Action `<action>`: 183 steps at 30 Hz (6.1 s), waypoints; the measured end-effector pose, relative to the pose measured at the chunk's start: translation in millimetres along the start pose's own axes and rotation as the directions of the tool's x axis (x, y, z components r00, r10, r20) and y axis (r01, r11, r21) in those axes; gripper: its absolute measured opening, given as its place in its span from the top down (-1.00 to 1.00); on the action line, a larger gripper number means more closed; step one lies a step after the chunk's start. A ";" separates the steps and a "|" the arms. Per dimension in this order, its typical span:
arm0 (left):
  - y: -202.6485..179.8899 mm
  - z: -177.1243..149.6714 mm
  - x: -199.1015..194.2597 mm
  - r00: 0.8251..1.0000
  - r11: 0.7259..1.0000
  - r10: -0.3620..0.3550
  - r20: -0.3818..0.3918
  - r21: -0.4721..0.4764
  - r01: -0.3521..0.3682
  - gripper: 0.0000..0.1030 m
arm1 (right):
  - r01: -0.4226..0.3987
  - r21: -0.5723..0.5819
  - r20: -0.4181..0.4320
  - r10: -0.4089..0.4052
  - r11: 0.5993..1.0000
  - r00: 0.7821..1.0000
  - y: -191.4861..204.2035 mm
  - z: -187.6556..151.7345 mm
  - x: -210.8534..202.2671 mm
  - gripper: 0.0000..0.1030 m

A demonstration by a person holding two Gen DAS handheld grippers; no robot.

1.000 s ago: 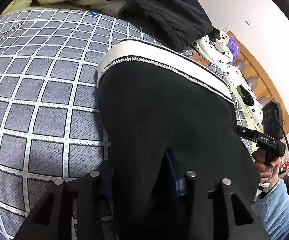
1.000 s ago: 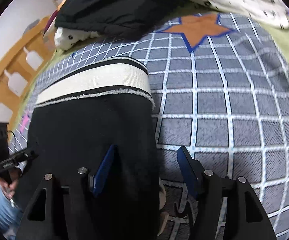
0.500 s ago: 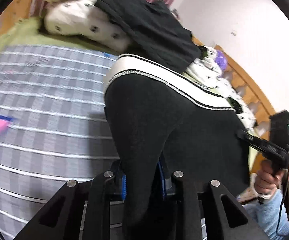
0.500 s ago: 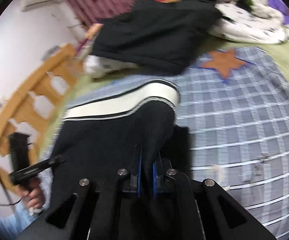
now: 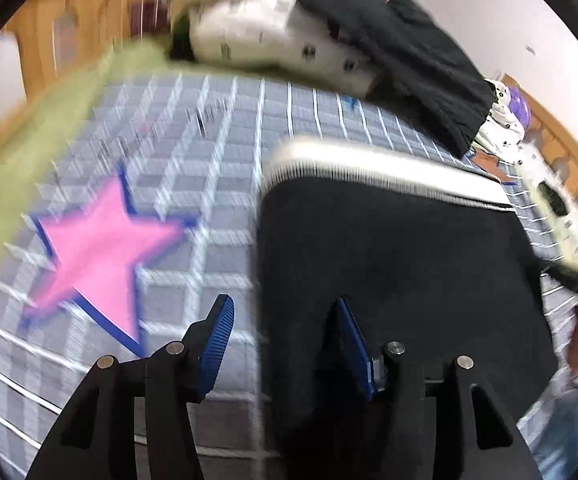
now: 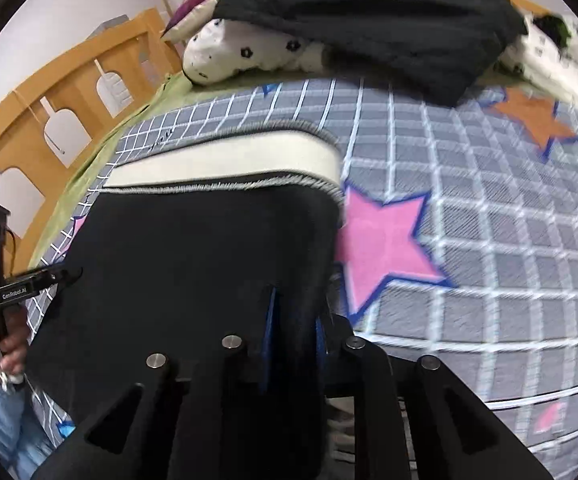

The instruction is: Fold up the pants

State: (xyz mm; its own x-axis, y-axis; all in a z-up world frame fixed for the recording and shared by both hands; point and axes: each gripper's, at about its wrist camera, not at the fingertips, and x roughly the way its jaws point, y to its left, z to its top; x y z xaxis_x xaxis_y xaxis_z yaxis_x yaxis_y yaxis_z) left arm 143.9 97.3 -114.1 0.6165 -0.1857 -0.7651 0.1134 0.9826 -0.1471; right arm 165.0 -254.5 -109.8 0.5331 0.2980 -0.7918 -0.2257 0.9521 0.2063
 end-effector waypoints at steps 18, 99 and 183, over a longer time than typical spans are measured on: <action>-42.8 71.0 87.3 1.000 0.994 0.016 -0.020 0.108 -0.014 -0.10 | 0.119 -0.095 0.052 -0.115 0.988 0.992 -6.3 60.4 63.8 0.57; 27.3 6.1 32.2 0.985 0.975 -0.171 -0.019 -0.147 0.167 0.29 | -0.017 0.059 -0.012 0.017 0.998 1.000 -19.7 71.8 64.0 0.24; -60.5 -106.6 -60.8 0.975 0.954 -0.216 0.043 0.221 0.201 0.09 | -0.042 -0.267 0.071 0.063 0.963 0.995 57.8 -118.9 -49.5 0.41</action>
State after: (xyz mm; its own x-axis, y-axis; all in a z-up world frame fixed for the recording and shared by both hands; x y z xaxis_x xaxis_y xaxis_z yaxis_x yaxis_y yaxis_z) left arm 16.5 48.7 -125.6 0.6104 -0.3931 -0.6876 0.4045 0.9011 -0.1560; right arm 28.6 -222.4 -127.1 0.5745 0.3618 -0.7342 -0.4575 0.8857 0.0786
